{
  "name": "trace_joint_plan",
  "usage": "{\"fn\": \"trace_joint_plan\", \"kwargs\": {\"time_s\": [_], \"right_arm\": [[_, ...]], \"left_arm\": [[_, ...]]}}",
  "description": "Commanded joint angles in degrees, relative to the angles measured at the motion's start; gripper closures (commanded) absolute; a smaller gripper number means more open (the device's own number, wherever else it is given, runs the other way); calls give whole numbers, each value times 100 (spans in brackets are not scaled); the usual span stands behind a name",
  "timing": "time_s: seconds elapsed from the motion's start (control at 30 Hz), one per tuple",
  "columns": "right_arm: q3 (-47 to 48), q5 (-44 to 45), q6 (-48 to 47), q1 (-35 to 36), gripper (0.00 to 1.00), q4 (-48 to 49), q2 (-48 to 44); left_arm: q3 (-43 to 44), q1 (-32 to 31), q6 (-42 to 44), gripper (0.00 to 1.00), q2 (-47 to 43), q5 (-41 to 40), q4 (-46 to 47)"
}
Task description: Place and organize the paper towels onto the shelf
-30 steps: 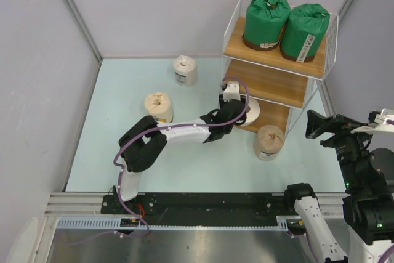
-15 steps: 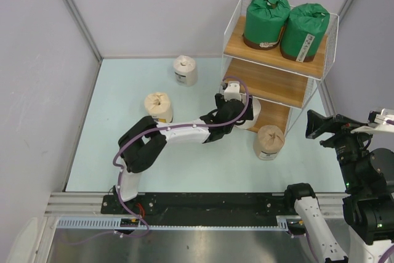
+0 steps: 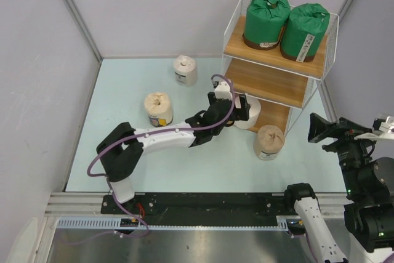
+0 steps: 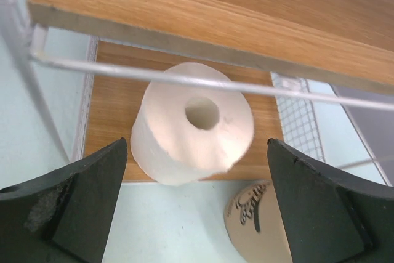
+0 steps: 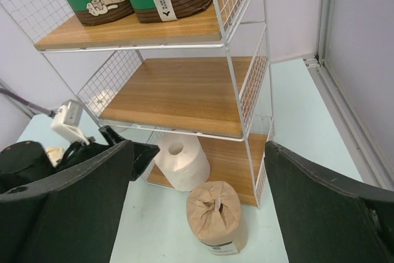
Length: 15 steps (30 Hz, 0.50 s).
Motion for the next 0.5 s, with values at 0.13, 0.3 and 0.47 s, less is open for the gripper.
{"fn": "trace_joint_plan", "kwargs": {"time_s": [0.13,0.3,0.47], "right_arm": [[123,-444,56,-103,10,-613,156],[71,-737,-15,-218,10,-1438,708],[-113,-1061,-138,-174,10,-1748,912]], "left_arm": [[-956,-366,110,0,-1586,35,-21],[-1958,-489,-75,0,-2553,53,-240],[-2398,-489,12,0,-3213,-255,-557]]}}
